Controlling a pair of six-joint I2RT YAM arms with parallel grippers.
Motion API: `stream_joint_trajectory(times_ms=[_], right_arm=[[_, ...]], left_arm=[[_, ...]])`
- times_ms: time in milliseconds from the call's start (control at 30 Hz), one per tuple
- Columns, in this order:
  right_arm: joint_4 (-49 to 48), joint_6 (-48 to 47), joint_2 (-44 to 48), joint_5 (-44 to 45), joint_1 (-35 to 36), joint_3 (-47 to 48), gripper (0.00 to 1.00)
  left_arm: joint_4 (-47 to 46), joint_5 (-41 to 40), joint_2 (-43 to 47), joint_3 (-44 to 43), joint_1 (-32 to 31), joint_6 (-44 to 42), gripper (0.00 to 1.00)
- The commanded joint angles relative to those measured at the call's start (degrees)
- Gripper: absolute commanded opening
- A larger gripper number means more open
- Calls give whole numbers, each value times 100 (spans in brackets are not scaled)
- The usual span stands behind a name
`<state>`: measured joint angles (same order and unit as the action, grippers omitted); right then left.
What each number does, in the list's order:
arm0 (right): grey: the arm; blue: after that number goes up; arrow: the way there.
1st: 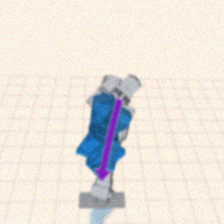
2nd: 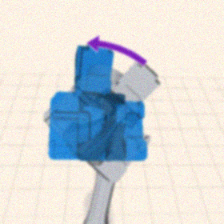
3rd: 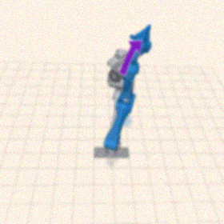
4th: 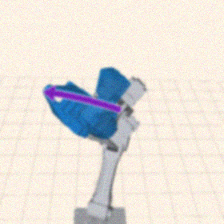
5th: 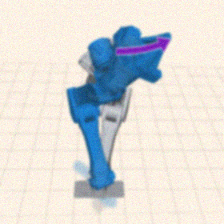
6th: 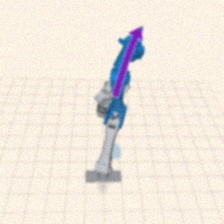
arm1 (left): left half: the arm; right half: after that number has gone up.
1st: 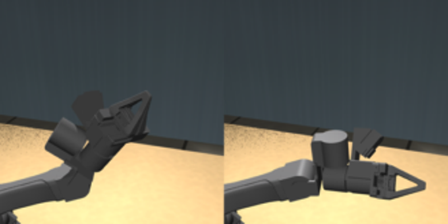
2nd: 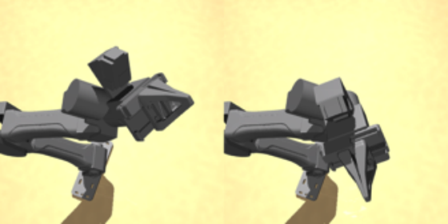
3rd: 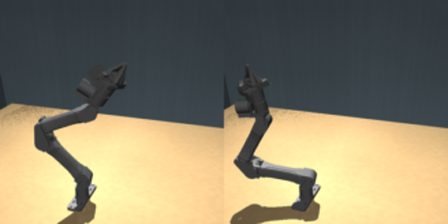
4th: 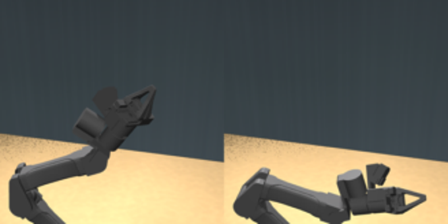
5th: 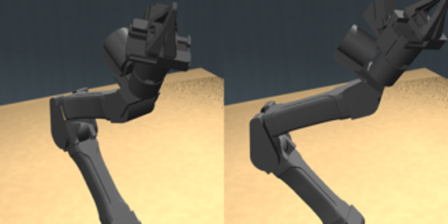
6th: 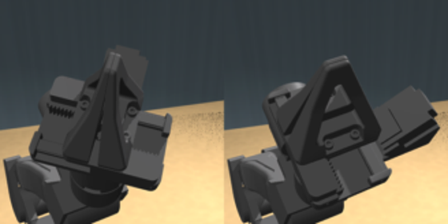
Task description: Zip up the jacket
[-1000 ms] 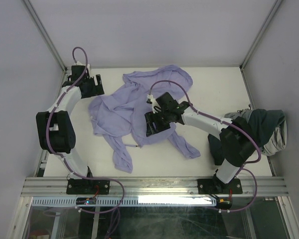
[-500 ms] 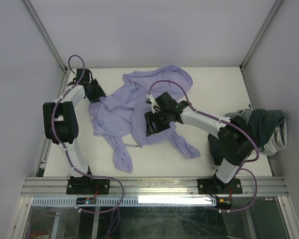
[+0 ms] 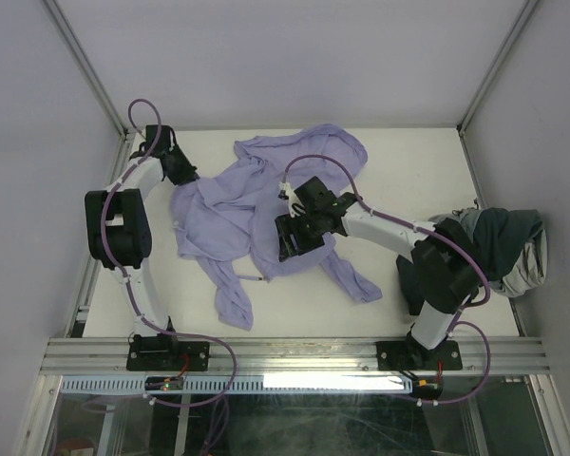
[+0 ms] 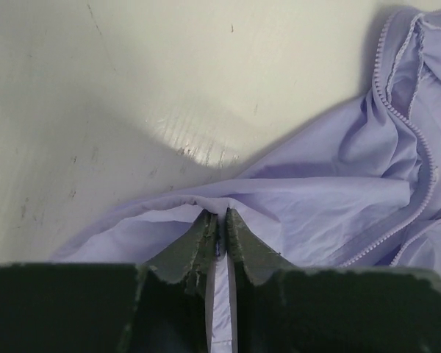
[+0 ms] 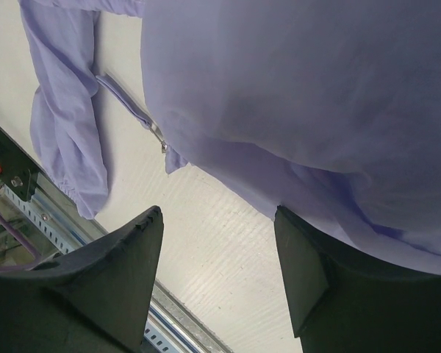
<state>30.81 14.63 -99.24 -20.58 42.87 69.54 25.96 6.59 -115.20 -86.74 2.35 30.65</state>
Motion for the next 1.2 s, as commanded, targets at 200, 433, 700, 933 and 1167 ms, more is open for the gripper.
stream_joint_trajectory(times_ms=[200,433,700,933,1167], right_arm=[[-73,-122,16,149,2,359,65],[-216,-153,234,216,-189,350,65],[-417,-94,587,195,-296,99,65],[-596,-1,782,140,-310,-214,65],[-626,-4,724,26,-301,-228,64]], left_arm=[[-219,455,270,-930,61,369,0],[190,1089,648,-2804,-5,1109,0],[-186,583,3133,-96,-763,2040,0],[-389,-58,5604,3300,-2066,3727,0],[854,-576,6908,4855,-2298,4185,19]])
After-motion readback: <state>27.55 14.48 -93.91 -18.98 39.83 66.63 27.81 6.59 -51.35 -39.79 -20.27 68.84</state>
